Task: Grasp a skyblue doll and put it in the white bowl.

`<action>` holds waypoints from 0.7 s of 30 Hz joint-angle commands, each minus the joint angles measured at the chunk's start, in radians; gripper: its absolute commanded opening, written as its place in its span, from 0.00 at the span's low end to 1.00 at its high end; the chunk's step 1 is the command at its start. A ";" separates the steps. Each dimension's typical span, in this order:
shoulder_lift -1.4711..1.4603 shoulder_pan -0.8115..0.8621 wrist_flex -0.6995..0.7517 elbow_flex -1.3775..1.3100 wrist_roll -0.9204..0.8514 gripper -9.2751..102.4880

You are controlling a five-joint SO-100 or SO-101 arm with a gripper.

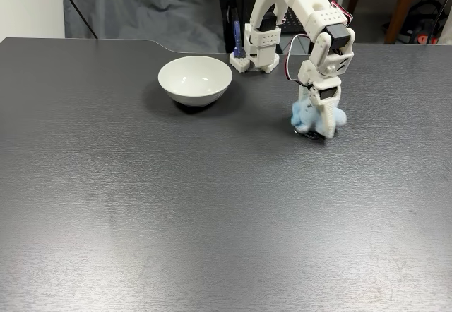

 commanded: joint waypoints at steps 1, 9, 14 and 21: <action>0.014 0.002 0.006 -0.018 -0.006 0.10; 0.015 0.003 0.003 -0.018 -0.005 0.07; 0.169 0.006 0.017 -0.163 0.008 0.07; 0.327 -0.015 0.156 -0.397 0.006 0.07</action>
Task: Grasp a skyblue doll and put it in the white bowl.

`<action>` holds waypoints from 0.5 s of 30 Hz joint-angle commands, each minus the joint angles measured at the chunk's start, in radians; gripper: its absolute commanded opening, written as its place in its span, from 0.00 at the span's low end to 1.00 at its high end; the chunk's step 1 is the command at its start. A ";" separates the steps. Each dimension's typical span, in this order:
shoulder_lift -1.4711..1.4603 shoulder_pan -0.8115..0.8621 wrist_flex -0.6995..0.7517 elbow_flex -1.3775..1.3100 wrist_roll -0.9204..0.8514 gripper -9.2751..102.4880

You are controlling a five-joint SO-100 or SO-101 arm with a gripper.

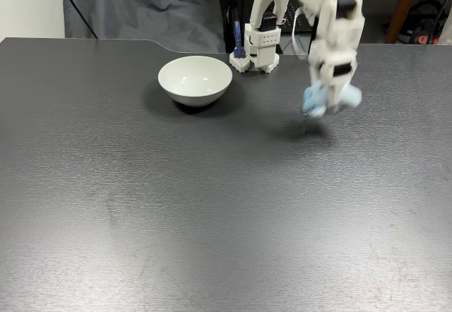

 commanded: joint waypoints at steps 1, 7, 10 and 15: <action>0.164 -0.023 0.101 -0.155 0.006 0.07; 0.325 0.225 0.155 -0.147 -0.038 0.07; 0.391 0.578 0.155 -0.152 -0.132 0.07; 0.408 1.081 0.146 -0.152 -0.350 0.07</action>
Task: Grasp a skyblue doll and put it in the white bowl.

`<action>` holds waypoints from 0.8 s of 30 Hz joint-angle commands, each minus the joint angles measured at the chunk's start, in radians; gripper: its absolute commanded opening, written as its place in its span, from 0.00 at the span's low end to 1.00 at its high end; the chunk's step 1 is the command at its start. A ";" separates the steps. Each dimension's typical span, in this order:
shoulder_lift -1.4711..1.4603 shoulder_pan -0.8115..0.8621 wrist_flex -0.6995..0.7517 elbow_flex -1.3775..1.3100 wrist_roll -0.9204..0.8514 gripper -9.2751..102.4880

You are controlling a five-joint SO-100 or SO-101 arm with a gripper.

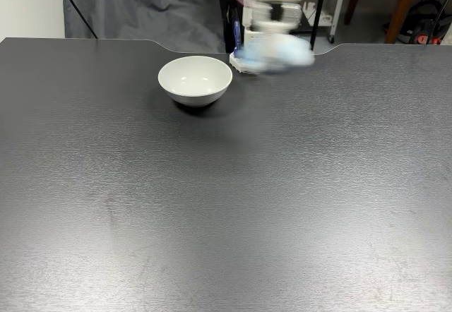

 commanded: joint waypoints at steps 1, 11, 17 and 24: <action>0.121 0.466 0.006 -0.086 -0.193 0.07; 0.190 0.581 0.147 -0.078 -0.305 0.07; 0.270 0.428 0.155 -0.071 -0.302 0.07; 0.264 0.403 0.155 0.054 -0.299 0.07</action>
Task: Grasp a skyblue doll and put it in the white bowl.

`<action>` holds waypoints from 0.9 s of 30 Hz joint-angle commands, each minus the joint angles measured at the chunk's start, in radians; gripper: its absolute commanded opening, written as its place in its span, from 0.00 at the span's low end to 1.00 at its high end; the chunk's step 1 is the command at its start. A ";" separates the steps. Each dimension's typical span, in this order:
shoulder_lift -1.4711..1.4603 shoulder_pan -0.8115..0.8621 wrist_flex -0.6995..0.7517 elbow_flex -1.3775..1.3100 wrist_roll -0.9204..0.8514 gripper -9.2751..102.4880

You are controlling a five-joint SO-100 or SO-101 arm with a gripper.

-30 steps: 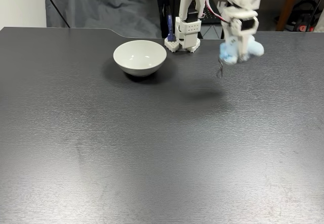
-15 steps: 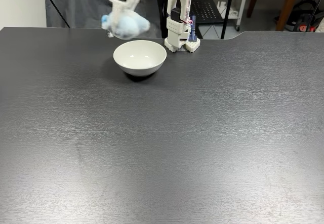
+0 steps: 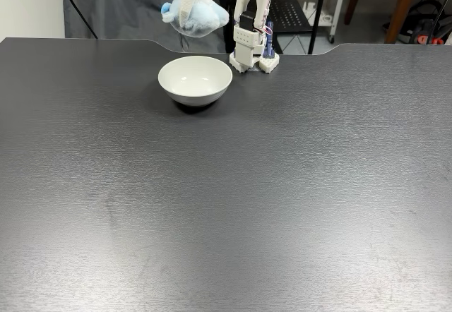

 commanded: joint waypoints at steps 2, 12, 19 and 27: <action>0.075 0.000 0.052 0.097 -0.009 0.07; 0.061 0.138 0.052 0.173 -0.012 0.07; 0.077 0.147 0.052 0.282 -0.002 0.07; 0.074 0.149 0.052 0.287 -0.002 0.07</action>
